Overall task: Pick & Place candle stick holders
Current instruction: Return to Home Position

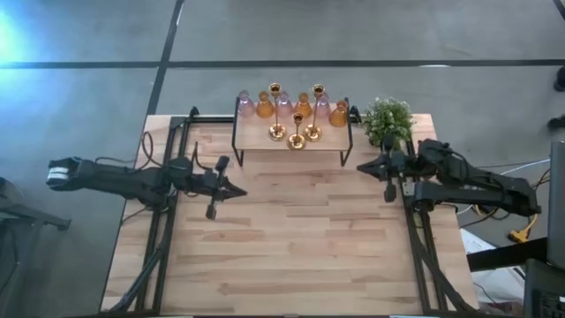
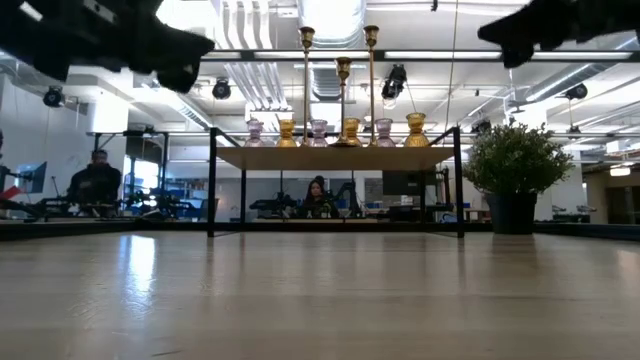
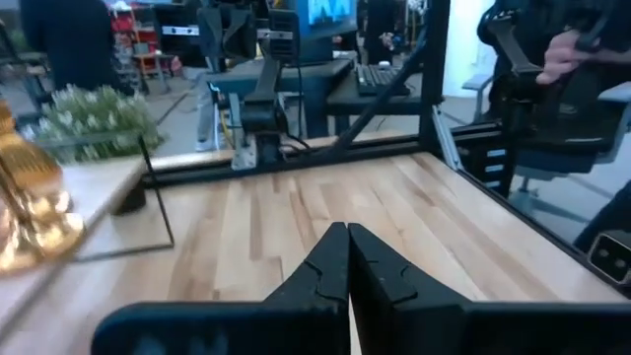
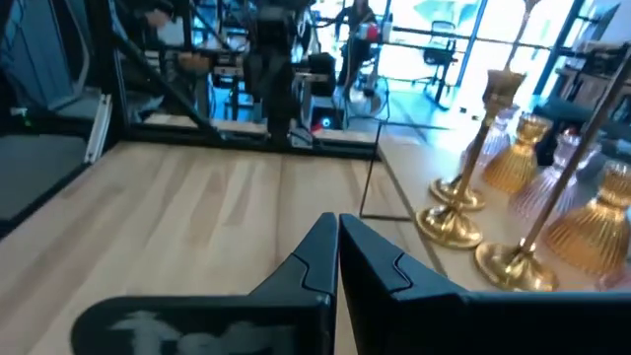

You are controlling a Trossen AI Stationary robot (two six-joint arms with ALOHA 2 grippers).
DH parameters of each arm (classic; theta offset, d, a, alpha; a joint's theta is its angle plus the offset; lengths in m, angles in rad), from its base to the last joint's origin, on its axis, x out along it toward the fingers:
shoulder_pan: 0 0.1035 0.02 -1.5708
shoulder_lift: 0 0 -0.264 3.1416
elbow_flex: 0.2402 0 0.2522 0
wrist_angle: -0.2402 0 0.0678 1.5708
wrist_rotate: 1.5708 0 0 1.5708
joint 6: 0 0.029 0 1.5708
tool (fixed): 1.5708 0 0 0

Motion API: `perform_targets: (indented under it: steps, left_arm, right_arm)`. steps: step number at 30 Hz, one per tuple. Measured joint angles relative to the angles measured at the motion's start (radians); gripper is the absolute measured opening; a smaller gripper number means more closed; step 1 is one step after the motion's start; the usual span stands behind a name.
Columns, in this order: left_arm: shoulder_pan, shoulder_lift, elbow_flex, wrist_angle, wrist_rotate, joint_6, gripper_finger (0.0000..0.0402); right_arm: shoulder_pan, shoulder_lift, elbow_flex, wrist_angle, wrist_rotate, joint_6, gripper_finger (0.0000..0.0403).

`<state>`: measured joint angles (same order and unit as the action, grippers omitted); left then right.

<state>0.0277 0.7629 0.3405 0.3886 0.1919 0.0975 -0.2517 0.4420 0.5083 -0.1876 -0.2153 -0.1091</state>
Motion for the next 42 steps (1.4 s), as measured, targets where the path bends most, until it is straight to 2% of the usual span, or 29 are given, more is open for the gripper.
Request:
perform_targets:
  steps: [10, 19, 23, 28, 33, 36, 42]
  left_arm:
    - [0.122, -0.022, -0.12, 0.048, 0.17, 0.045, 0.0001]
    - [0.199, -0.015, -0.198, 0.072, 0.259, 0.013, 0.0001]
    - [0.215, -0.014, -0.221, 0.081, 0.266, 0.015, 0.0001]
    - [0.244, -0.013, -0.253, 0.075, 0.265, -0.004, 0.0001]
    - [0.265, -0.013, -0.292, 0.073, 0.216, -0.117, 0.0016]
    - [0.265, -0.013, -0.31, 0.055, 0.174, -0.119, 0.0024]
    - [0.265, -0.013, -0.316, 0.006, 0.173, -0.121, 0.0028]
  right_arm:
    - [-0.018, -0.041, -0.167, 0.119, 0.012, 0.028, 0.0008]
    - [-0.033, -0.043, -0.309, 0.286, 0.035, 0.078, 0.0008]
    - [-0.033, -0.041, -0.348, 0.282, 0.04, 0.119, 0.0008]
    - [-0.033, -0.041, -0.368, 0.282, 0.186, 0.159, 0.0008]
    - [-0.033, -0.041, -0.381, 0.277, 0.288, 0.127, 0.0008]
    - [-0.033, -0.041, -0.393, 0.273, 0.295, 0.108, 0.0008]
    - [-0.033, -0.041, -0.404, 0.272, 0.296, 0.108, 0.0008]
